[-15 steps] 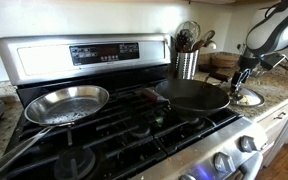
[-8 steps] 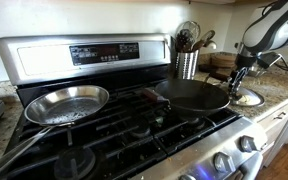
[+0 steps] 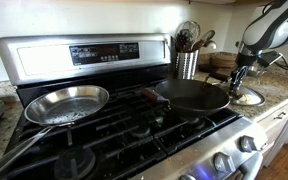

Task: Cover the pan on the right with the silver lid

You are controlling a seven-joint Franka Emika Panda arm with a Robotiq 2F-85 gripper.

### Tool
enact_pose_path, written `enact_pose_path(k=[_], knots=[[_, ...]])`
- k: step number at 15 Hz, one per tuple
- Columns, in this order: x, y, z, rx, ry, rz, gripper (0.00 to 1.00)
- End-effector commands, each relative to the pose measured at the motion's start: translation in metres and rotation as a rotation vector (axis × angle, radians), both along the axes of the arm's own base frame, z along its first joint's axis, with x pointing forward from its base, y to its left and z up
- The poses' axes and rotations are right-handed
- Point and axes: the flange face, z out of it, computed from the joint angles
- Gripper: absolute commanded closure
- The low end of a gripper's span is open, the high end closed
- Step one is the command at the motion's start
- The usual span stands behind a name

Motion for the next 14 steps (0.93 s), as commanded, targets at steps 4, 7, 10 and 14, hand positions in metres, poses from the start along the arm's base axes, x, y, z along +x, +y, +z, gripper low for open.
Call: enact_pose_path(k=[4,7,10,14], knots=[[-0.005,-0.008,0.022,0.010,0.031,-0.033,0.79],[-0.010,-0.007,0.050,0.009,0.010,-0.024,0.79],[-0.012,-0.005,0.084,-0.007,-0.028,-0.020,0.79],[-0.018,0.002,0.136,-0.038,-0.099,0.005,0.79]])
